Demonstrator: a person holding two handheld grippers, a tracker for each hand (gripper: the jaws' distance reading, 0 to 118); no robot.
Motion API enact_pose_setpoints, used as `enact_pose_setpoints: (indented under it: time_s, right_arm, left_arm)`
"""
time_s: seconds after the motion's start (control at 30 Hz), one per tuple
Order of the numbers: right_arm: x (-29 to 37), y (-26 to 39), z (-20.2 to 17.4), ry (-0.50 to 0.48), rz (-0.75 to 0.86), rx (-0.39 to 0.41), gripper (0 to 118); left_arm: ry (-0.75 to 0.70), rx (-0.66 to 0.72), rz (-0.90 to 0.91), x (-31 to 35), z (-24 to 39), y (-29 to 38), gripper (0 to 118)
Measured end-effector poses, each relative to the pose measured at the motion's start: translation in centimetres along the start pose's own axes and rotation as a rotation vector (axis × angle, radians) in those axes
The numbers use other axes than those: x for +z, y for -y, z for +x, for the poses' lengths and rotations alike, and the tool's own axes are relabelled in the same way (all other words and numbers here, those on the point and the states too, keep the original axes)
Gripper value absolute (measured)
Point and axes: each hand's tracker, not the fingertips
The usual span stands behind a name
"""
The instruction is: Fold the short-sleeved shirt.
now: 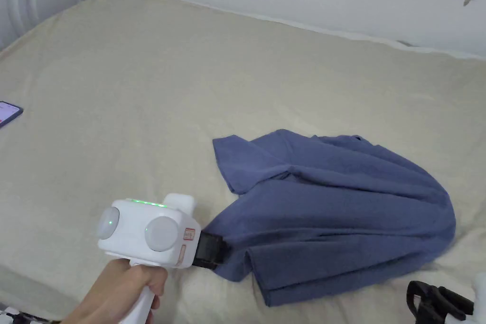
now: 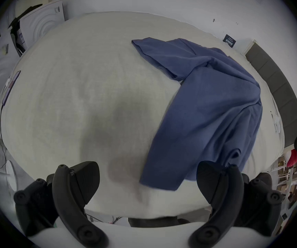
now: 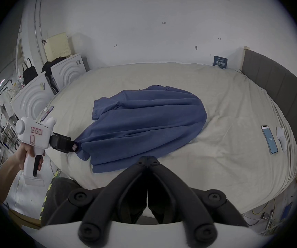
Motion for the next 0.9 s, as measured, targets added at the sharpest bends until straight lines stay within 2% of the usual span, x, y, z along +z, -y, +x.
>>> enact_pose_setpoints:
  time_s: [0.03,0.07,0.1,0.13,0.2,0.23,0.27,0.33,0.37,0.5,0.53,0.57,0.6,0.63,0.67,0.7,0.77,0.83,0.87,0.9]
  right_arm:
    - [-0.2,-0.1,0.0,0.001,-0.004,0.005,1]
    - [-0.5,-0.3,0.0,0.002,-0.007,0.009,1]
    - [-0.9,-0.6,-0.1,0.002,-0.009,0.015,1]
    - [-1.3,-1.0,-0.1,-0.002,-0.010,0.024,1]
    - [-2.9,-2.3,-0.7,-0.005,-0.018,0.048,1]
    - [-3.8,-3.0,-1.1,-0.010,-0.023,0.064,1]
    - [-4.8,-3.9,-1.6,-0.027,-0.021,0.092,1]
    - [-7.0,-6.0,-2.7,-0.040,-0.017,0.148,1]
    - [-8.4,-7.3,-3.2,-0.051,-0.015,0.174,1]
    - [-15.4,-14.1,-5.6,-0.064,0.008,0.269,1]
    - [-17.3,-16.0,-6.3,-0.059,0.015,0.279,6]
    - [-19.6,-18.1,-7.1,-0.041,0.020,0.306,28]
    - [-22.3,-20.3,-8.0,-0.041,0.008,0.316,81]
    - [-24.9,-22.0,-8.6,-0.037,-0.065,0.342,118]
    - [-27.3,-23.3,-9.0,-0.001,-0.074,0.349,118]
    - [-30.0,-24.8,-9.9,-0.005,-0.108,0.369,118]
    - [-34.6,-25.8,-10.9,0.001,-0.241,0.415,118]
    - [-38.3,-25.6,-11.7,0.043,-0.282,0.403,117]
    - [-39.9,-25.4,-12.2,0.028,-0.318,0.413,115]
    - [-41.1,-25.0,-12.6,0.021,-0.353,0.419,108]
  left_arm:
    - [-0.021,0.005,0.005,0.0,0.0,0.0,101]
    - [-0.039,0.007,0.008,0.0,0.1,-0.1,82]
    - [-0.106,-0.052,0.095,1.2,0.1,0.0,39]
    - [-0.121,-0.085,0.127,2.1,0.3,1.1,3]
    - [0.001,0.006,0.175,2.9,-0.2,0.9,3]
    - [0.059,0.058,0.067,2.7,-0.2,1.3,3]
    - [0.080,0.042,0.069,3.1,-0.2,1.9,3]
    - [0.066,0.040,0.078,2.9,-0.3,1.9,3]
    - [-0.001,-0.015,0.156,2.9,-0.9,1.2,3]
    - [0.053,0.032,0.131,2.9,-1.7,1.4,3]
    - [0.066,0.052,0.131,2.8,-1.8,1.5,3]
    - [0.076,0.052,0.135,2.7,-2.0,1.5,3]
    - [0.082,0.050,0.137,2.5,-2.2,1.4,3]
    - [0.077,0.044,0.129,2.4,-2.3,1.2,3]
    - [0.078,0.041,0.131,2.5,-2.2,1.2,3]
    - [0.087,0.041,0.135,2.5,-2.3,1.1,3]
    - [0.105,0.047,0.127,2.3,-2.6,0.9,3]
    - [0.110,0.046,0.128,2.1,-2.8,0.8,3]
    - [0.115,0.043,0.126,2.0,-3.0,0.7,4]
    - [0.121,0.043,0.122,1.9,-3.2,0.8,3]
